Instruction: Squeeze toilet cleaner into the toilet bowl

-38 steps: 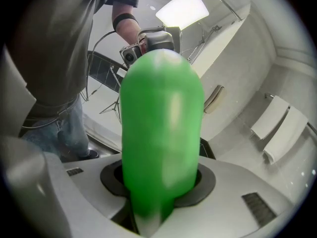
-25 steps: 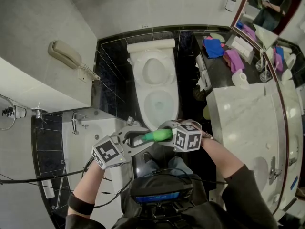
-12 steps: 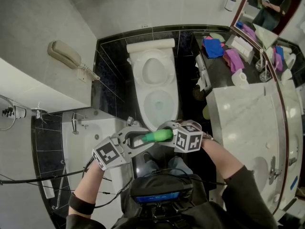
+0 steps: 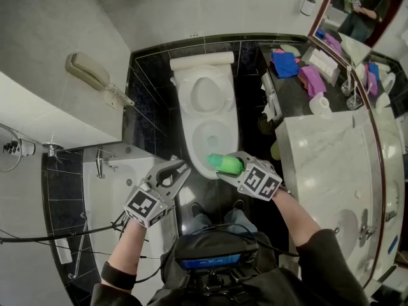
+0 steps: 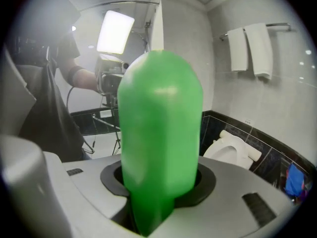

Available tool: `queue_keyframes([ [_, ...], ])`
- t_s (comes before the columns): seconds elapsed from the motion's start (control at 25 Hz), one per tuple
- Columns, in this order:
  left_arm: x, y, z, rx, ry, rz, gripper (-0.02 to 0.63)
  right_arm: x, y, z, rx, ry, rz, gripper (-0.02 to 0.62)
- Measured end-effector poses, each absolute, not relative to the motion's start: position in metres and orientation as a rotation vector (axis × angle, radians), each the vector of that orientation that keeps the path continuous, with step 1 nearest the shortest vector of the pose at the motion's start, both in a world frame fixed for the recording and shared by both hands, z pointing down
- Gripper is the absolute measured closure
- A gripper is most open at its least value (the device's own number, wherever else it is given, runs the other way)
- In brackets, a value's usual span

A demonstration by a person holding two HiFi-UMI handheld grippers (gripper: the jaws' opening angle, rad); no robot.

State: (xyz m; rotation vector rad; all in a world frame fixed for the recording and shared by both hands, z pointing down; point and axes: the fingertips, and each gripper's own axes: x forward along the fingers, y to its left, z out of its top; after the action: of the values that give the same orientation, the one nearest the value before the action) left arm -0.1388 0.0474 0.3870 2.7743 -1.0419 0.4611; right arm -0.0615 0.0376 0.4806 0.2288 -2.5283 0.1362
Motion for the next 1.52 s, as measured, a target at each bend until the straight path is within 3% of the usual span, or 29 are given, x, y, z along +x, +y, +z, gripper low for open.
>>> queue_keyframes([
  [0.12, -0.158, 0.035, 0.399, 2.650, -1.274, 0.442, 0.604, -0.047, 0.024, 0.480, 0.394, -2.528, 0.184, 0.396],
  [0.68, -0.206, 0.043, 0.478, 2.375, -1.575, 0.470, 0.604, 0.021, 0.008, 0.500, 0.938, -2.452, 0.412, 0.396],
  [1.52, -0.176, 0.052, 0.475, 2.327, -1.579, 0.470, 0.604, 0.038, 0.020, 0.508, 0.940, -2.501, 0.410, 0.397],
])
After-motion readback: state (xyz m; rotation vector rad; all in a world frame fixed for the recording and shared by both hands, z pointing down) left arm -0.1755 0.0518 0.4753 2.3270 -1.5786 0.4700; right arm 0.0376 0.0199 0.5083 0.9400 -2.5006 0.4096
